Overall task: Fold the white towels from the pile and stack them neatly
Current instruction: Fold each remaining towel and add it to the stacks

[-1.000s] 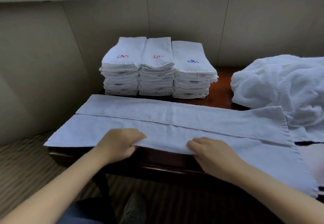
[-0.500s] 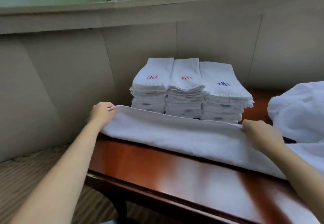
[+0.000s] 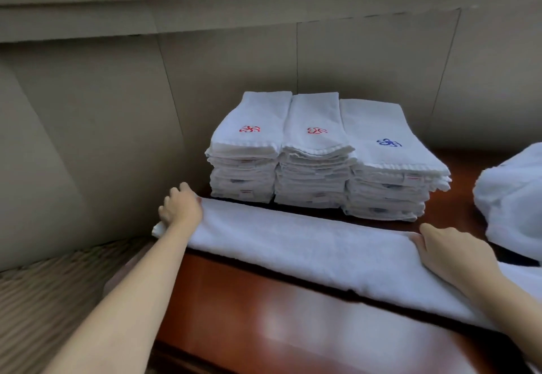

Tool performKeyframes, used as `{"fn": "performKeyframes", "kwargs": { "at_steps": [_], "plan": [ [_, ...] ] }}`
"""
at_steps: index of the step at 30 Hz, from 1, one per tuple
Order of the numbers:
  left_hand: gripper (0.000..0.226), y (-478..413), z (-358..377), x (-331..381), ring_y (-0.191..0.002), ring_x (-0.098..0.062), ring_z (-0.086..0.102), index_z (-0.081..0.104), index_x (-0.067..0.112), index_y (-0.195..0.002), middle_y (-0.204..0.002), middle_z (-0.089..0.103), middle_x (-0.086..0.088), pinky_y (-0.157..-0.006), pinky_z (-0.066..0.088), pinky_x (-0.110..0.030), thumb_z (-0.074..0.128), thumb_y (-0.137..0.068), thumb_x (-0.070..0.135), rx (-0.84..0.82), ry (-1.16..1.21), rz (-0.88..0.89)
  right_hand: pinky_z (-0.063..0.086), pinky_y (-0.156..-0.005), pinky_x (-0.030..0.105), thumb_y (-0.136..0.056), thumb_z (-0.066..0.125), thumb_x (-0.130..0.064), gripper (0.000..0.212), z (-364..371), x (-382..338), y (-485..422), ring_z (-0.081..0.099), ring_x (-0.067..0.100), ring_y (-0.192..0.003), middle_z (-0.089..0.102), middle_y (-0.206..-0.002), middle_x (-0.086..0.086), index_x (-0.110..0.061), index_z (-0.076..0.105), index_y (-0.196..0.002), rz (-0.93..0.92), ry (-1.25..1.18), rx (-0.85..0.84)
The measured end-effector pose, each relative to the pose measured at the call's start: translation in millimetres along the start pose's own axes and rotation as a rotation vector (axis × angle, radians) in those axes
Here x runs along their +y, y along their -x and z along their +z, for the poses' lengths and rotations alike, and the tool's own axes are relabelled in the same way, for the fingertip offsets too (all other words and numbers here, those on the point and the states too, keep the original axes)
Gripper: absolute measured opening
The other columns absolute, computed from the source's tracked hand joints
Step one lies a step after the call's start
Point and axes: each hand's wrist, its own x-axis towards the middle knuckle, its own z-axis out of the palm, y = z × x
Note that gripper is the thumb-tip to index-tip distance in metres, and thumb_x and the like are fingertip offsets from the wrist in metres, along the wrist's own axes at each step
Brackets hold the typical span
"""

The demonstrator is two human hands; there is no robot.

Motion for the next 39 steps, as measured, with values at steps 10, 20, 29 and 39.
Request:
{"fn": "performKeyframes", "kwargs": {
  "at_steps": [10, 20, 29, 39],
  "plan": [
    [0.059, 100, 8, 75, -0.145, -0.030, 0.012, 0.026, 0.025, -0.149, -0.158, 0.017, -0.008, -0.113, 0.011, -0.054, 0.022, -0.098, 0.055, -0.418, -0.072, 0.399, 0.032, -0.055, 0.030, -0.098, 0.032, -0.041, 0.028, -4, -4, 28, 0.064, 0.023, -0.081, 0.063, -0.084, -0.003, -0.019, 0.031, -0.080, -0.042, -0.002, 0.118],
    [0.054, 135, -34, 90, -0.140, -0.041, 0.018, 0.019, 0.032, -0.148, -0.157, 0.017, -0.005, -0.105, 0.011, -0.071, 0.030, -0.096, 0.036, -0.622, -0.310, 0.282, 0.030, -0.059, 0.031, -0.088, 0.044, -0.014, 0.020, -40, -6, 106, 0.061, 0.029, -0.092, 0.059, -0.102, 0.003, -0.021, 0.025, -0.091, -0.118, -0.061, -0.071],
    [0.052, 220, -1, 120, -0.147, -0.016, 0.002, 0.017, 0.044, -0.147, -0.160, 0.006, 0.008, -0.113, 0.005, -0.055, 0.023, -0.098, 0.057, -0.540, -0.080, 0.759, 0.049, -0.086, 0.032, -0.083, 0.044, -0.008, 0.031, -96, 83, 133, 0.056, 0.029, -0.109, 0.057, -0.121, 0.010, -0.011, 0.058, -0.111, 0.087, -0.042, -0.493],
    [0.051, 223, -3, 128, -0.148, -0.018, -0.001, 0.018, 0.043, -0.147, -0.161, 0.005, 0.007, -0.113, 0.003, -0.057, 0.016, -0.098, 0.056, -0.517, -0.073, 0.725, 0.054, -0.051, 0.026, -0.080, 0.044, 0.002, 0.018, -86, 161, 150, 0.062, 0.026, -0.057, 0.063, -0.070, 0.014, 0.003, 0.062, -0.083, 0.490, -0.446, -0.448]
  ]
}}
